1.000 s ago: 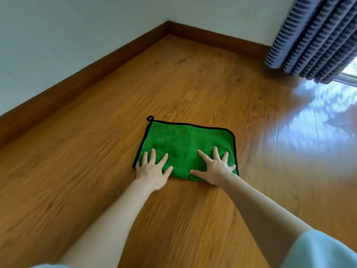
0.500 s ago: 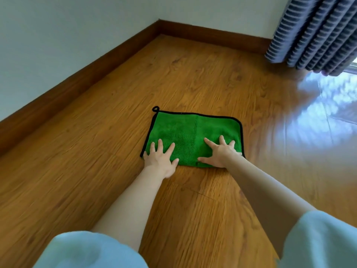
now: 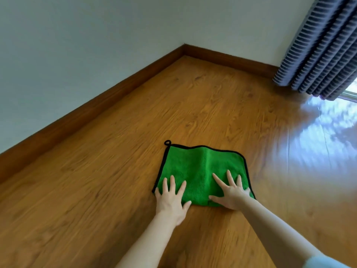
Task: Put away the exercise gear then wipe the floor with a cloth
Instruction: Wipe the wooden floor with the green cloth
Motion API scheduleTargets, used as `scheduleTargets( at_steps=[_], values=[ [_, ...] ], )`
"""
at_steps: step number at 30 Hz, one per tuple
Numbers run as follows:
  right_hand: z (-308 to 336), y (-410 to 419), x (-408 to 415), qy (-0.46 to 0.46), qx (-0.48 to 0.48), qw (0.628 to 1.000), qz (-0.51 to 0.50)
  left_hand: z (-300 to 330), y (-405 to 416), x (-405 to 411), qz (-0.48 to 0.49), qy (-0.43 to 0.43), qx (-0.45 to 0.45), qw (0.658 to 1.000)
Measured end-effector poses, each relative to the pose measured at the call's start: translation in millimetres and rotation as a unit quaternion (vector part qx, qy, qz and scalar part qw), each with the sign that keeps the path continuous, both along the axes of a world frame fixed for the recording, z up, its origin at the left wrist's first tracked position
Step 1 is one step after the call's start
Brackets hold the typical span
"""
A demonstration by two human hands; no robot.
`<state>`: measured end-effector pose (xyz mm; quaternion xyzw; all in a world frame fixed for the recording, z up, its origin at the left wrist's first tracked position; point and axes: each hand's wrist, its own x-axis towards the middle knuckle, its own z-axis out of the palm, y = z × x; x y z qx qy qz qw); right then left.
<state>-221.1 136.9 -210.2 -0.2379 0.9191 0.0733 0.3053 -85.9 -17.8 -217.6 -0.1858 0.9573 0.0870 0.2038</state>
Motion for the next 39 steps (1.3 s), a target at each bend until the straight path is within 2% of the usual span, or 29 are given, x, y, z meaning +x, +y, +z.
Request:
scheduleTargets(
  at_steps=[5,10,15,19,25,29,39],
  values=[
    [-4,5,81,0.012,-0.019,0.999,0.037,5,12,90,0.027,-0.018,0.021,0.999],
    [2,-30,140,0.007,-0.031,0.996,0.078,11,-1,157,0.070,-0.038,0.042,0.996],
    [2,-97,185,0.005,-0.049,0.989,0.140,10,-46,209,0.143,-0.041,0.036,0.988],
    [2,-140,197,0.015,-0.030,0.986,0.166,6,-95,228,0.167,-0.037,0.026,0.985],
    [-3,-168,173,0.033,0.005,0.981,0.191,7,-135,199,0.186,-0.040,0.043,0.981],
    [-6,-190,146,0.044,-0.006,0.985,0.167,7,-153,161,0.183,-0.040,0.027,0.982],
    [-3,-279,9,0.054,-0.039,0.992,0.110,3,-243,10,0.146,-0.017,-0.014,0.989]
  ],
)
